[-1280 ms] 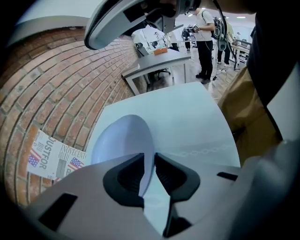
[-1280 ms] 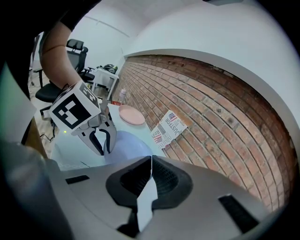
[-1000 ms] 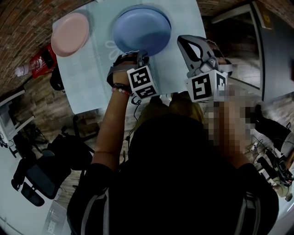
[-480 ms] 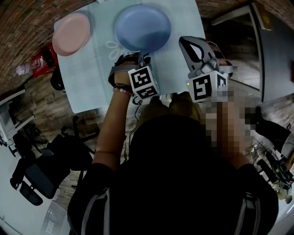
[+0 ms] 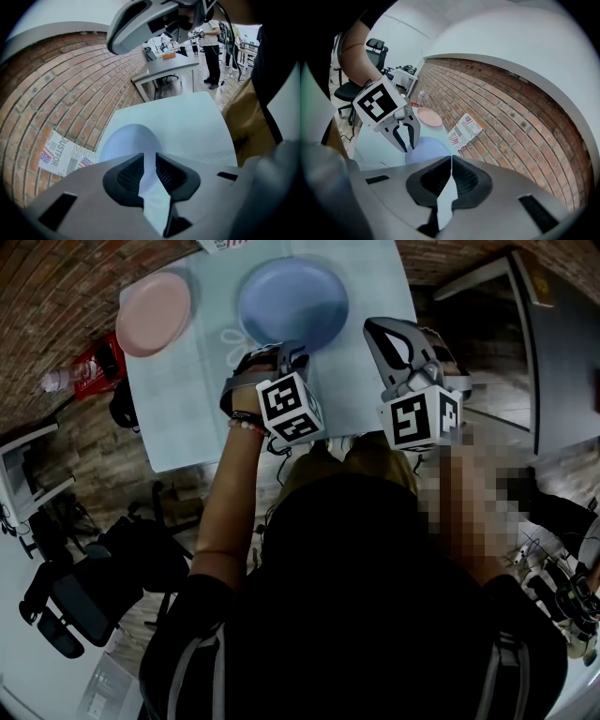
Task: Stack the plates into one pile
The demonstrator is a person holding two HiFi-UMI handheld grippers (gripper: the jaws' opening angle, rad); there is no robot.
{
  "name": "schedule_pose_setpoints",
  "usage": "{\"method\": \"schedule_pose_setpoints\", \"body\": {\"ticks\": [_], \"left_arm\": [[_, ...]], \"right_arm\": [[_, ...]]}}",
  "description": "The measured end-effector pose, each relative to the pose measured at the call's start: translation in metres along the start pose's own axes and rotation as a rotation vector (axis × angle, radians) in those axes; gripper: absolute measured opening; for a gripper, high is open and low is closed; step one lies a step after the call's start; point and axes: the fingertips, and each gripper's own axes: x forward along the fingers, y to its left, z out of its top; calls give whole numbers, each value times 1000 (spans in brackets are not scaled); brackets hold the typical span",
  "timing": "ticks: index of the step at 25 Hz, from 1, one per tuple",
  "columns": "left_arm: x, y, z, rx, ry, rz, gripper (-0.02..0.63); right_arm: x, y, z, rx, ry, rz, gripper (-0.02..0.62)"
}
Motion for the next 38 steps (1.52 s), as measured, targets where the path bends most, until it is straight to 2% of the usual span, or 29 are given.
{"method": "schedule_pose_setpoints", "body": {"ticks": [9,19,34,38], "left_arm": [[-64,49,42,-100,-53,180,91],[-133,67,104,-198,-184,363,91],[-155,31,166,-277,-240,426,83],[-163,32,177,-295,-276,470,23]], "right_arm": [[-25,-31,13,-1,-94,-47,37],[-49,-50,15,7,-200,-33,37],[-98,-59,-18,3,-311,-14,37],[-101,-60,-22,-9,-327,-1,37]]}}
